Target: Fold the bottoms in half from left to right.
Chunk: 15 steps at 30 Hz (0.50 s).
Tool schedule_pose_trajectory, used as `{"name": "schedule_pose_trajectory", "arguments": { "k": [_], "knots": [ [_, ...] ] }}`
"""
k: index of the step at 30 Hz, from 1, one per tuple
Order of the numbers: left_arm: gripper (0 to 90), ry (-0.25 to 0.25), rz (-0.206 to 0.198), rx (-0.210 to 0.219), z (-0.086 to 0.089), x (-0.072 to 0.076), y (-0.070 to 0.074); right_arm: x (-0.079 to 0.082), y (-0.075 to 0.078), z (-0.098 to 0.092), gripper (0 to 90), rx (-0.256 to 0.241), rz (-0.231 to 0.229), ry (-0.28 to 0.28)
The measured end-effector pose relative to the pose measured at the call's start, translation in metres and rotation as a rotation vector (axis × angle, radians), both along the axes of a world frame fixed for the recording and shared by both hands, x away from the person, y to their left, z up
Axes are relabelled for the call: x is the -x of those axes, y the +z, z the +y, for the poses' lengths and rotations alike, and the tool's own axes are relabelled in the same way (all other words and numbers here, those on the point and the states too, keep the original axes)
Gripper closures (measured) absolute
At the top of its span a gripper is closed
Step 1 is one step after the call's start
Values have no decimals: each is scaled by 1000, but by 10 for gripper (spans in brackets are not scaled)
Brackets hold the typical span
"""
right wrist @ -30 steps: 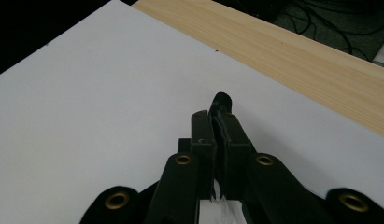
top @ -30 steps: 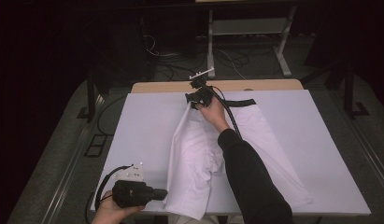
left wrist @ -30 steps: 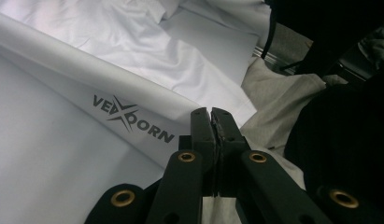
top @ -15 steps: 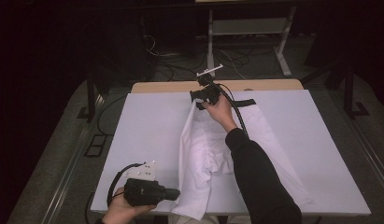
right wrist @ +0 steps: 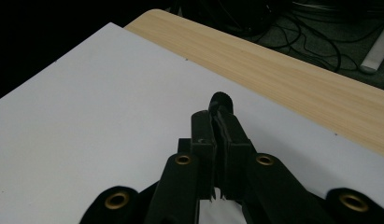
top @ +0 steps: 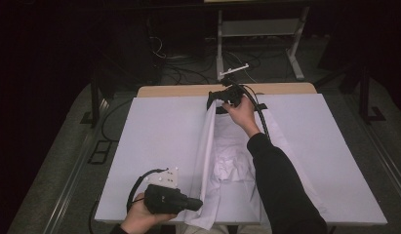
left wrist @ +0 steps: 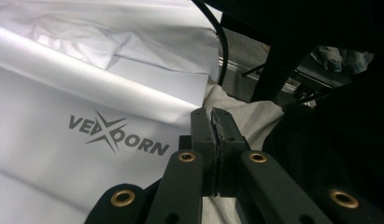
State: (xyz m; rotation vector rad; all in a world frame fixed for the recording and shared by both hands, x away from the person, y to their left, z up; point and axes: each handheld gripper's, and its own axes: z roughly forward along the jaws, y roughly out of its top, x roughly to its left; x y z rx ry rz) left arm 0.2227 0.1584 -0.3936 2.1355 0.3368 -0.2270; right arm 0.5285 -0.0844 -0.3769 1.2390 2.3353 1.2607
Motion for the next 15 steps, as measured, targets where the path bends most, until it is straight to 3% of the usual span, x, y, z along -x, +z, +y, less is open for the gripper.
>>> {"name": "schedule_pose_trajectory", "arguments": {
  "k": [10,15],
  "knots": [
    [875,-39,25,8,-17,-3,-1,3,0,-16,848,1,3,-11],
    [875,-56,19,6,-25,-3,-2,4,1,-23,848,7,7,-16]
  ]
}}
